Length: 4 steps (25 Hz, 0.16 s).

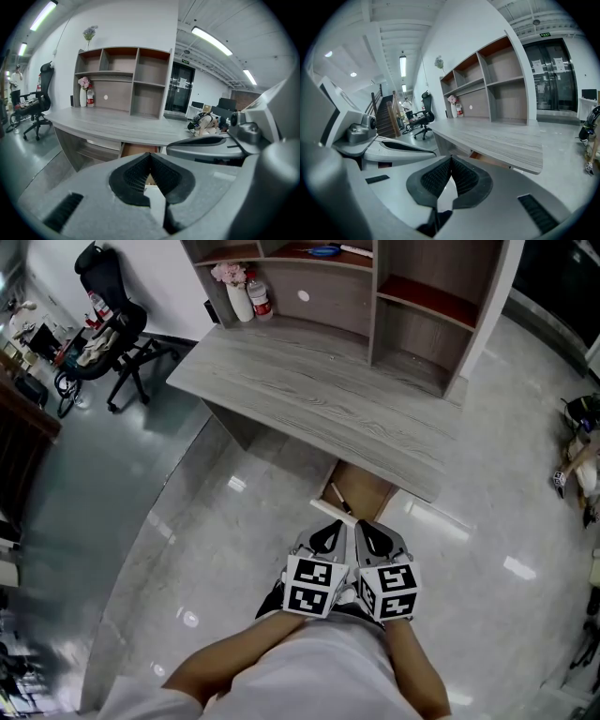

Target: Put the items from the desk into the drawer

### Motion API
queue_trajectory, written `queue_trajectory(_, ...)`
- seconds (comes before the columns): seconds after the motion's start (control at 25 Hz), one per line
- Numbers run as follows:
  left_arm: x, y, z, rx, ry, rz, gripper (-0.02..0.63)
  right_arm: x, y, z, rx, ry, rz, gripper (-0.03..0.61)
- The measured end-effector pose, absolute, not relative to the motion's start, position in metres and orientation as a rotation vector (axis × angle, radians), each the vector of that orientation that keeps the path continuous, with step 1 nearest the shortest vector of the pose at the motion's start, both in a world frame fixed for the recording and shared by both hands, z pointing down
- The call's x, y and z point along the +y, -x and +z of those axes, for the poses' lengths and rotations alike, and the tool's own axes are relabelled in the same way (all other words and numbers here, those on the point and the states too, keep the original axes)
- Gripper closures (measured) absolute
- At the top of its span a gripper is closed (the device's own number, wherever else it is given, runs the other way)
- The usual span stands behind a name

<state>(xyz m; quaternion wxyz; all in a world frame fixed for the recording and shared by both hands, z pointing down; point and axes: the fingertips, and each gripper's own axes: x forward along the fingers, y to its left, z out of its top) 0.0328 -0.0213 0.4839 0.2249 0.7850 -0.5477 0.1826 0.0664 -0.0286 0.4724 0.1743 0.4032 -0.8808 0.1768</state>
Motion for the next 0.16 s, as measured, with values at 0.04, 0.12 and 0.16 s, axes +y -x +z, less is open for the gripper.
queue_trajectory(0.04, -0.0215, -0.0336, 0.4837, -1.510, -2.166, 0.505, 0.612, -0.0287, -0.0670, 0.4722, -2.497, -1.142, 0.502, 0.577)
queue_trajectory(0.12, -0.0222, -0.0349, 0.4831, -1.508, -2.166, 0.508, 0.612, -0.0292, -0.0676, 0.4715, -2.498, -1.140, 0.504, 0.577)
queue_trajectory(0.16, -0.0227, -0.0355, 0.4827, -1.508, -2.166, 0.509, 0.612, -0.0295, -0.0679, 0.4711, -2.499, -1.139, 0.504, 0.577)
